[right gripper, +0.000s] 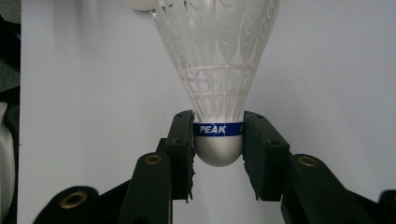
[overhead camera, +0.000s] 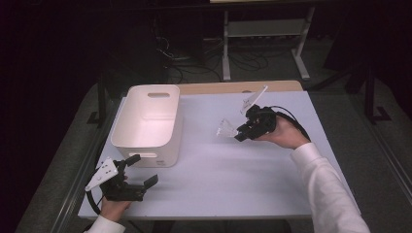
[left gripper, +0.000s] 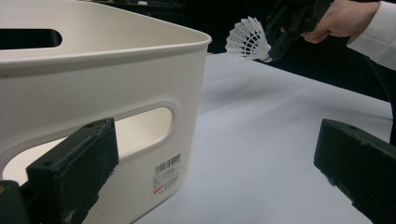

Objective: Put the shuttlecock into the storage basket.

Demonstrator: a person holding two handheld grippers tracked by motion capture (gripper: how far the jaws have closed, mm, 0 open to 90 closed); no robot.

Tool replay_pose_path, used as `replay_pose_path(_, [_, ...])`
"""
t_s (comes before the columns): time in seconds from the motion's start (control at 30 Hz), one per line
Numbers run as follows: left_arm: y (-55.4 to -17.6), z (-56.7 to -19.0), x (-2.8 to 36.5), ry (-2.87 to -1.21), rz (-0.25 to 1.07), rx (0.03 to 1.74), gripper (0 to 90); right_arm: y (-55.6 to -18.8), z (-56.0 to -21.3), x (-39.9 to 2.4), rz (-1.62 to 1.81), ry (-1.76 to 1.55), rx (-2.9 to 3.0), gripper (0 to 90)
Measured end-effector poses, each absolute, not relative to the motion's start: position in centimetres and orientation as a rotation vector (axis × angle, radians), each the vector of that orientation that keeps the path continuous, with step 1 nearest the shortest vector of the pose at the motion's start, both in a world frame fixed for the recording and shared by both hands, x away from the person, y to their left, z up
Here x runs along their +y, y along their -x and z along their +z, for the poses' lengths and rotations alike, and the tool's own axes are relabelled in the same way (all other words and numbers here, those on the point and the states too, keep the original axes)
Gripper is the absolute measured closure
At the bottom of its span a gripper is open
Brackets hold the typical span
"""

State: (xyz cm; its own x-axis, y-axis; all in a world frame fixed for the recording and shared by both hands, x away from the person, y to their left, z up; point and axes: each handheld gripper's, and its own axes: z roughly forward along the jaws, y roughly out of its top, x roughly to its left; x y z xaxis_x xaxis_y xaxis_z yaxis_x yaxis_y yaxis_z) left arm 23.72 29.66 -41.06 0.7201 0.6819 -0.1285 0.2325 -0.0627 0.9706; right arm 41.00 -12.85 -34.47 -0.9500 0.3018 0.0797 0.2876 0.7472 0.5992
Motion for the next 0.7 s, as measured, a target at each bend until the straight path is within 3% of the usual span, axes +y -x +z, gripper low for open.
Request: replay_pose_path(0.7, [-23.7, -41.0, 29.7, -1.633, 0.432, 0.751, 0.0, -40.9, -31.8, -11.7, 0.977, -0.443, 2.909, 63.0])
